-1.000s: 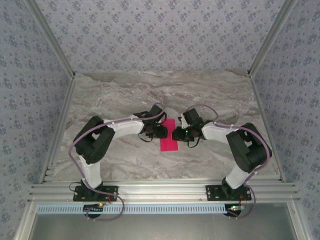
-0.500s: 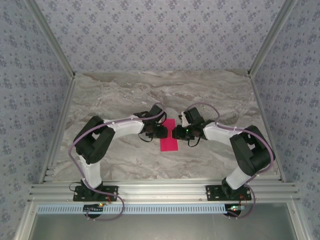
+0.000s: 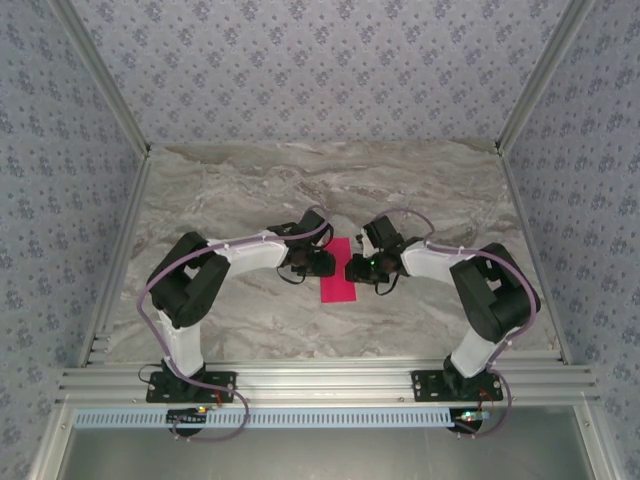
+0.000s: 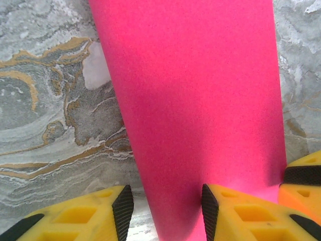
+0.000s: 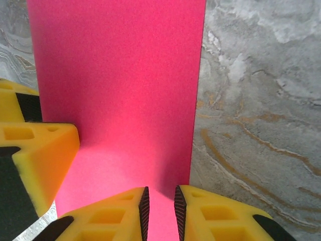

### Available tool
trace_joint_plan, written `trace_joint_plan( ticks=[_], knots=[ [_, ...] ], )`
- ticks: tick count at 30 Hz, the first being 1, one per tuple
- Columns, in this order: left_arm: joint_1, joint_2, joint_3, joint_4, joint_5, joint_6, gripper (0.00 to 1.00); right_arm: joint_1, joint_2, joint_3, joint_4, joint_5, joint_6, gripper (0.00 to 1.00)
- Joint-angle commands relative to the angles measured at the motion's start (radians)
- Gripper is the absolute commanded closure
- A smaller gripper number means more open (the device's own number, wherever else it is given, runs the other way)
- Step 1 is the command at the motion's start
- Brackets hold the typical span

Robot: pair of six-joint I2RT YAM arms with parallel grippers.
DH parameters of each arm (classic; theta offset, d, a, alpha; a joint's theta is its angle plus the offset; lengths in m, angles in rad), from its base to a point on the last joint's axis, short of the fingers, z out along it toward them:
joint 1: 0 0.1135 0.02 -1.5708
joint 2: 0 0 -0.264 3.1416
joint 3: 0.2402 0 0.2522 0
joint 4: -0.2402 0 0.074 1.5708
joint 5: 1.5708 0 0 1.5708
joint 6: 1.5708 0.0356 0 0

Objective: Fold a paper plane with a square sheet of paper (fold left side to right side)
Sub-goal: Hold the square sheet of paper at the center of the table, then first fold the square sheet of paper in half at the center of the table.

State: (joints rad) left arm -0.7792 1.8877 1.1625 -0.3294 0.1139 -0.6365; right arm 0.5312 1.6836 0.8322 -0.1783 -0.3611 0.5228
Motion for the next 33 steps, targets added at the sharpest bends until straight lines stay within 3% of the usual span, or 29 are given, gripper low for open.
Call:
trace_joint_plan(
  ticks=[1, 11, 14, 18, 24, 29, 33],
  knots=[
    [-0.003, 0.011, -0.007, -0.047, -0.033, 0.001, 0.55, 0.003, 0.045, 0.015, -0.104, 0.069, -0.026, 0.74],
    [0.005, -0.172, 0.022, -0.126, -0.080, 0.035, 0.42, 0.003, 0.088, 0.017, -0.141, 0.106, -0.030, 0.74],
    [0.005, -0.236, -0.006, -0.099, -0.071, 0.031, 0.41, 0.003, 0.094, 0.019, -0.141, 0.106, -0.030, 0.75],
    [0.004, -0.275, -0.062, 0.016, 0.042, 0.012, 0.48, 0.003, 0.097, 0.020, -0.140, 0.104, -0.030, 0.75],
    [0.000, -0.201, -0.083, 0.192, 0.231, -0.038, 0.62, 0.007, 0.097, 0.025, -0.147, 0.108, -0.029, 0.75],
    [-0.003, -0.123, -0.071, 0.225, 0.254, -0.047, 0.66, 0.009, 0.097, 0.028, -0.155, 0.113, -0.029, 0.75],
    [-0.002, -0.081, -0.065, 0.193, 0.210, -0.042, 0.66, 0.010, 0.097, 0.031, -0.164, 0.120, -0.034, 0.75]
  ],
)
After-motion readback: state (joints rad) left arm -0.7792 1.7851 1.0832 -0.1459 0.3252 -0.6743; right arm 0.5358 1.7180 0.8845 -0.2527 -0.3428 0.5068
